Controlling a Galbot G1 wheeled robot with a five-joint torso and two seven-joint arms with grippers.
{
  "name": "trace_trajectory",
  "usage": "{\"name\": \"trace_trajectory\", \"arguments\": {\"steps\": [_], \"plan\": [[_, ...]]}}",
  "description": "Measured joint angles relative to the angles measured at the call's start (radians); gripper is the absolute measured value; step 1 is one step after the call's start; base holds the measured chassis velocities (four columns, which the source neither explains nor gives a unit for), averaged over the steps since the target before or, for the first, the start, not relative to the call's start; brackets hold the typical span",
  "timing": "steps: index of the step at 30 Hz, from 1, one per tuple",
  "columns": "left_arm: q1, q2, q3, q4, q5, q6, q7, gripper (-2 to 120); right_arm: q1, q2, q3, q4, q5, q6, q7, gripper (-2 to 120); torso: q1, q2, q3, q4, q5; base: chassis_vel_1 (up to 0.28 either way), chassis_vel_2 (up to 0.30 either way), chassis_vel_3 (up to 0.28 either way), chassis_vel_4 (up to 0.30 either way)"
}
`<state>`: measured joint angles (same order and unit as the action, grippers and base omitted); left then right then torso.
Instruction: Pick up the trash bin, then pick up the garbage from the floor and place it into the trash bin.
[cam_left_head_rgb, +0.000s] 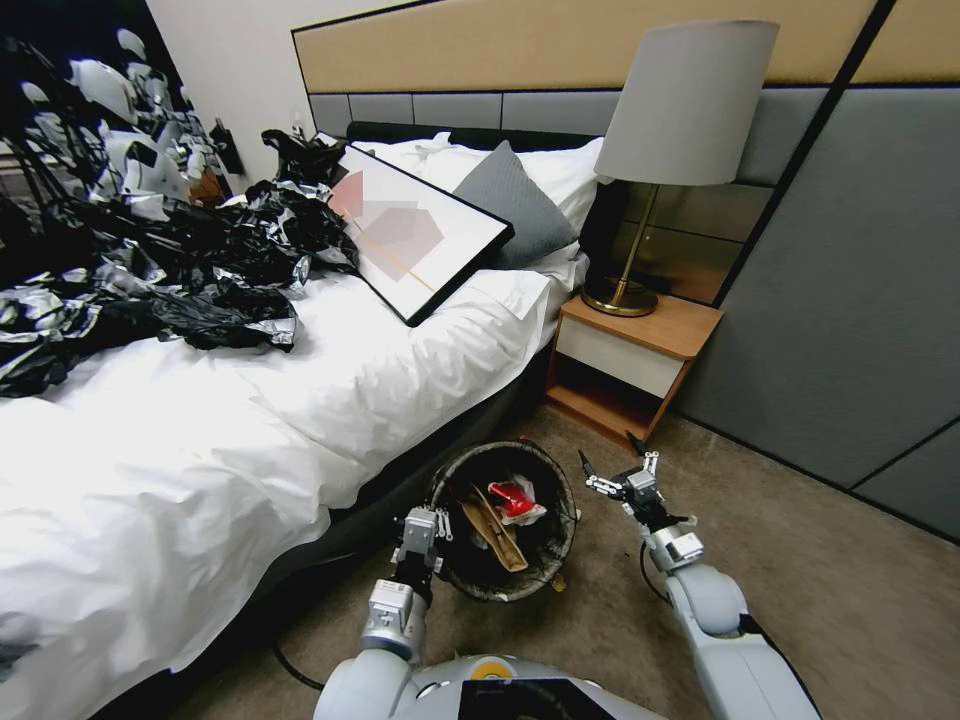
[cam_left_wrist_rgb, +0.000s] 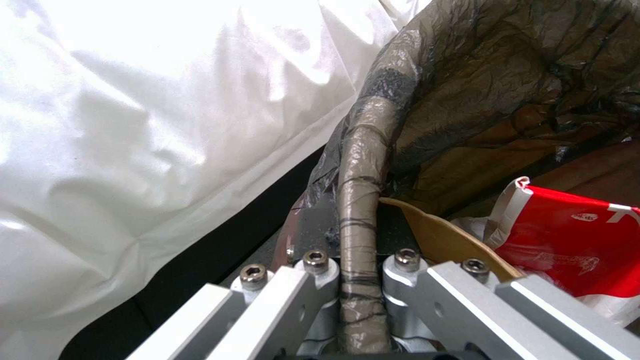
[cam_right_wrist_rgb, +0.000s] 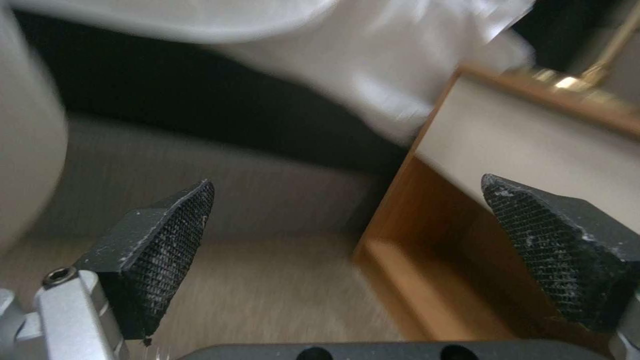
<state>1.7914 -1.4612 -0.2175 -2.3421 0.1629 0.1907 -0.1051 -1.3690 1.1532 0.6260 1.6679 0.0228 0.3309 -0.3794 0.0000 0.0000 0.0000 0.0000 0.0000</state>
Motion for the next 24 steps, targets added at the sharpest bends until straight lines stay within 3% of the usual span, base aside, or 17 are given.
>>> {"name": "trace_trajectory", "arguments": {"steps": [4, 7, 10, 24], "plan": [[0.001, 0.001, -0.008, -0.007, -0.003, 0.001, 0.003, 0, 0.024, -0.045, -0.01, -0.046, -0.014, -0.019, -0.068, 100, 0.0, 0.0, 0.0, -0.0001, 0.0, 0.0, 0.0, 0.0, 0.0], [0.003, 0.0, -0.019, -0.016, -0.007, 0.004, 0.005, 0, 0.077, -0.1, -0.038, -0.146, -0.052, -0.023, -0.151, 100, 0.0, 0.0, 0.0, 0.0, -0.0001, 0.0, 0.0, 0.0, 0.0], [0.008, -0.001, -0.022, -0.017, -0.007, 0.004, 0.005, 0, 0.106, -0.107, -0.051, -0.194, -0.069, -0.022, -0.174, 100, 0.0, 0.0, 0.0, -0.0001, 0.0, 0.0, 0.0, 0.0, 0.0], [0.008, -0.004, -0.044, -0.017, -0.008, 0.004, 0.006, 0, 0.237, -0.026, -0.092, -0.399, -0.176, 0.034, -0.281, 100, 0.0, 0.0, 0.0, -0.0001, -0.0003, 0.0, 0.0, 0.0, 0.0]]}}
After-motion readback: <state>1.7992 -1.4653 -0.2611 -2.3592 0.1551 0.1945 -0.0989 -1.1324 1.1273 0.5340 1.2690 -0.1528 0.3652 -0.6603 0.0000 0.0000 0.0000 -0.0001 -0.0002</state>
